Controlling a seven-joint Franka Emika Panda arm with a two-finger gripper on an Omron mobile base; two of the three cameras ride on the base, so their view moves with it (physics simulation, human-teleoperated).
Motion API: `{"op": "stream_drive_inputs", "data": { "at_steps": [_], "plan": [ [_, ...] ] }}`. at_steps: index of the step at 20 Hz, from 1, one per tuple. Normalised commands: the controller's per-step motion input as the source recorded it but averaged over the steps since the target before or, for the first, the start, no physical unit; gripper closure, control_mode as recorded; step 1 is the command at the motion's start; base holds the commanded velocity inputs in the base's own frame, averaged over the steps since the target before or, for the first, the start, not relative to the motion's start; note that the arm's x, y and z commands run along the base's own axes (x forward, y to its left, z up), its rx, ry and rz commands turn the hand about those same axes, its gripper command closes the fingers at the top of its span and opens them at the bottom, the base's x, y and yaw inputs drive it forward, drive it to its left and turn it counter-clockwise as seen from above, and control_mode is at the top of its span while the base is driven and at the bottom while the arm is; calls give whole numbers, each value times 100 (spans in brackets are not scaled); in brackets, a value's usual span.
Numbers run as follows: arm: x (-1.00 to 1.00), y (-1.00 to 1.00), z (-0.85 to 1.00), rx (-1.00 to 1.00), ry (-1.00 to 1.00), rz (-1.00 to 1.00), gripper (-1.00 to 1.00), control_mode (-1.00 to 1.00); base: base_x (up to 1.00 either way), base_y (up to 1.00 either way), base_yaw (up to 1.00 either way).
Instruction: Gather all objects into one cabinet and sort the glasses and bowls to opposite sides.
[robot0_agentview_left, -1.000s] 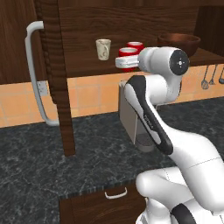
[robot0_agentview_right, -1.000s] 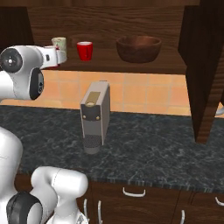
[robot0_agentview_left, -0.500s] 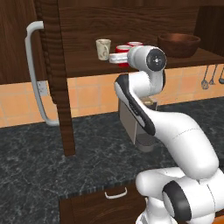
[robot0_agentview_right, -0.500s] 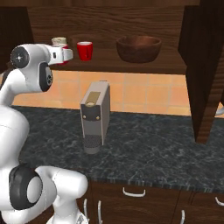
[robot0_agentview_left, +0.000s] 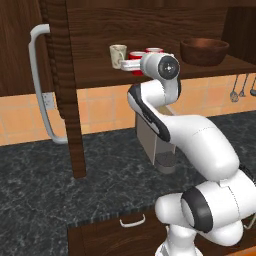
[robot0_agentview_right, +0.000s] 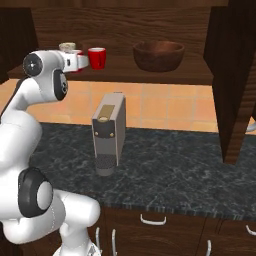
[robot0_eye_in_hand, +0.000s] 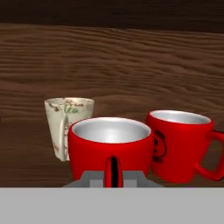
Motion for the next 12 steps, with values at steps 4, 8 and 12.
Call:
{"op": "stream_drive_inputs", "data": {
  "at_steps": [4, 8, 12],
  "plan": [
    [43, 0, -17, 0, 0, 0, 100, -100, 0, 0, 0],
    [41, 0, -24, 0, 0, 0, 100, -100, 0, 0, 0],
    [22, 6, -33, 0, 0, 0, -100, -100, 0, 0, 0]
  ]
}}
